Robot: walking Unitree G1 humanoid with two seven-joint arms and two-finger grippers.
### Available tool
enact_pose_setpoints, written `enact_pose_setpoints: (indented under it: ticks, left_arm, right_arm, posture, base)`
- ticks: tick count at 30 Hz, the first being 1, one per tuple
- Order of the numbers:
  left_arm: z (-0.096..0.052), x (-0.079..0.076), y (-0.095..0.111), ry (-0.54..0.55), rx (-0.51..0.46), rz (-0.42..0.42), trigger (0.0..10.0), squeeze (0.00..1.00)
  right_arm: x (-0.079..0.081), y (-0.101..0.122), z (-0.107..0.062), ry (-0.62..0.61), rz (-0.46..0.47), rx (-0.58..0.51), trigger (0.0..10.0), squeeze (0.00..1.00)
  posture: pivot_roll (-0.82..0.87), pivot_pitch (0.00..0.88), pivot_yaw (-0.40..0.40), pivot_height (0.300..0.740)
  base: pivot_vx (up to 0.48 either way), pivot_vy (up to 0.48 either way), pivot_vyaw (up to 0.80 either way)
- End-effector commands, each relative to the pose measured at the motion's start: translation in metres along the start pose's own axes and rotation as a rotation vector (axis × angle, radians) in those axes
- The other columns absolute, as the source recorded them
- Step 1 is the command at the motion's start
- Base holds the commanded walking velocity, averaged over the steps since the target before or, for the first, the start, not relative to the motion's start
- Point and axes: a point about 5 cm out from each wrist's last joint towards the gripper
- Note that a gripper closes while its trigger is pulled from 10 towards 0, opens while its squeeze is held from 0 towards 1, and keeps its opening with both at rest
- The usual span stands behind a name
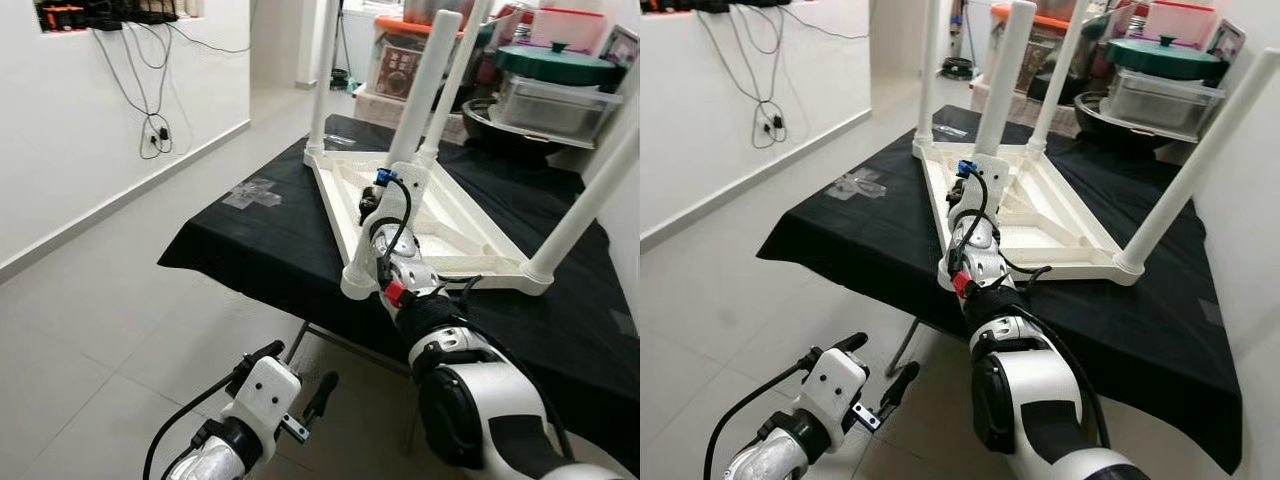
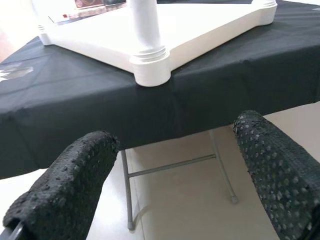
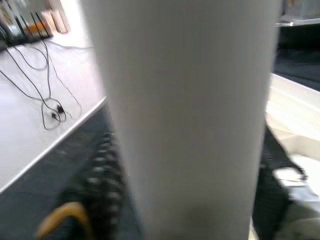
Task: Building children table
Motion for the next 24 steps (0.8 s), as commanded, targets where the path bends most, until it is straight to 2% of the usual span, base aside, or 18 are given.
enact_pose_setpoints:
  ticks: [1, 2, 3, 4, 5, 6, 7, 8, 9, 10, 11, 12, 13, 16, 17, 19, 24]
  left_arm:
    - [-0.001, 0.0, -0.004, 0.001, 0.021, 0.001, 10.0, 0.0]
    - [-0.001, 0.0, -0.004, 0.001, 0.021, 0.001, 10.0, 0.0]
    - [-0.001, 0.0, -0.004, 0.004, 0.02, 0.001, 10.0, 0.0]
    - [-0.001, 0.0, -0.004, 0.004, 0.02, 0.001, 10.0, 0.0]
    - [-0.001, 0.0, -0.004, 0.004, 0.02, 0.001, 10.0, 0.0]
    - [-0.001, 0.0, -0.004, 0.004, 0.02, 0.0, 10.0, 0.0]
    - [-0.001, 0.0, -0.004, 0.004, 0.02, 0.0, 10.0, 0.0]
    - [-0.001, 0.0, -0.004, 0.003, 0.02, -0.001, 10.0, 0.0]
    - [-0.001, 0.0, -0.005, 0.001, 0.021, -0.001, 10.0, 0.0]
    - [-0.001, 0.0, -0.005, 0.001, 0.021, -0.001, 10.0, 0.0]
    - [-0.001, 0.0, -0.005, 0.0, 0.021, -0.001, 10.0, 0.0]
    - [-0.001, 0.0, -0.005, 0.0, 0.021, -0.001, 10.0, 0.0]
    - [-0.001, 0.0, -0.004, 0.0, 0.021, -0.002, 10.0, 0.0]
    - [-0.002, 0.0, -0.005, 0.001, 0.024, 0.001, 10.0, 0.0]
    - [-0.002, 0.0, -0.005, 0.001, 0.024, 0.001, 10.0, 0.0]
    - [-0.002, 0.0, -0.005, 0.001, 0.024, 0.002, 10.0, 0.0]
    - [-0.003, -0.001, -0.006, 0.001, 0.028, 0.001, 10.0, 0.0]
  right_arm:
    - [-0.009, -0.006, 0.0, -0.02, -0.009, -0.004, 10.0, 1.0]
    - [-0.009, -0.006, 0.0, -0.02, -0.009, -0.004, 10.0, 1.0]
    - [-0.015, -0.004, 0.003, 0.096, -0.01, -0.035, 10.0, 0.0]
    - [-0.015, -0.004, 0.003, 0.096, -0.01, -0.035, 10.0, 0.0]
    - [-0.016, -0.003, 0.004, 0.16, 0.0, -0.039, 10.0, 0.0]
    - [-0.014, -0.005, 0.003, 0.34, 0.018, -0.031, 10.0, 0.0]
    - [-0.014, -0.005, 0.003, 0.34, 0.018, -0.031, 10.0, 0.0]
    - [-0.012, -0.006, 0.001, 0.459, 0.036, -0.025, 10.0, 0.0]
    - [-0.01, -0.005, -0.006, 0.736, 0.051, -0.038, 10.0, 0.0]
    - [-0.01, -0.005, -0.006, 0.736, 0.051, -0.038, 10.0, 0.0]
    - [-0.009, -0.004, -0.009, 0.823, 0.046, -0.052, 10.0, 0.0]
    - [-0.009, -0.004, -0.009, 0.823, 0.046, -0.052, 10.0, 0.0]
    - [-0.008, -0.003, -0.011, 0.883, 0.048, -0.054, 10.0, 0.0]
    - [0.002, -0.005, -0.02, 1.104, -0.051, -0.057, 10.0, 0.0]
    - [0.002, -0.005, -0.02, 1.104, -0.051, -0.057, 10.0, 0.0]
    - [0.009, -0.005, -0.026, 1.227, -0.081, -0.061, 10.0, 0.0]
    - [0.019, -0.007, -0.028, 1.261, -0.124, -0.044, 10.0, 0.0]
  posture:
    - [0.08, 0.021, -0.127, 0.74]
    - [0.08, 0.021, -0.127, 0.74]
    - [0.08, 0.021, -0.125, 0.74]
    - [0.08, 0.021, -0.125, 0.74]
    - [0.08, 0.021, -0.125, 0.74]
    - [0.07, 0.022, -0.122, 0.74]
    - [0.07, 0.022, -0.122, 0.74]
    - [0.07, 0.022, -0.122, 0.74]
    - [0.08, 0.018, -0.124, 0.74]
    - [0.08, 0.018, -0.124, 0.74]
    - [0.08, 0.017, -0.124, 0.74]
    - [0.08, 0.017, -0.124, 0.74]
    - [0.08, 0.019, -0.123, 0.74]
    - [0.09, 0.015, -0.123, 0.74]
    - [0.09, 0.015, -0.123, 0.74]
    - [0.09, 0.01, -0.127, 0.74]
    - [0.1, 0.005, -0.133, 0.74]
  base:
    - [0.0, 0.0, 0.0]
    - [0.0, 0.0, 0.0]
    - [0.0, 0.0, 0.0]
    - [0.0, 0.0, 0.0]
    - [0.0, 0.0, 0.0]
    - [0.0, 0.0, 0.0]
    - [0.0, 0.0, 0.0]
    - [0.0, 0.0, 0.0]
    - [0.0, 0.0, 0.0]
    - [0.0, 0.0, 0.0]
    - [0.0, 0.0, 0.0]
    - [0.0, 0.0, 0.0]
    - [0.0, 0.0, 0.0]
    - [0.0, 0.0, 0.0]
    - [0.0, 0.0, 0.0]
    - [0.0, 0.0, 0.0]
    - [0.0, 0.0, 0.0]
Point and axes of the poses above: a point about 5 cm out from each wrist's last joint towards the gripper, its own z axis pointing out of the wrist towards the gripper, its own y axis along the axis of the wrist's last joint, x = y × z, and after that the axes turned 12 degrees about -z, right-handed
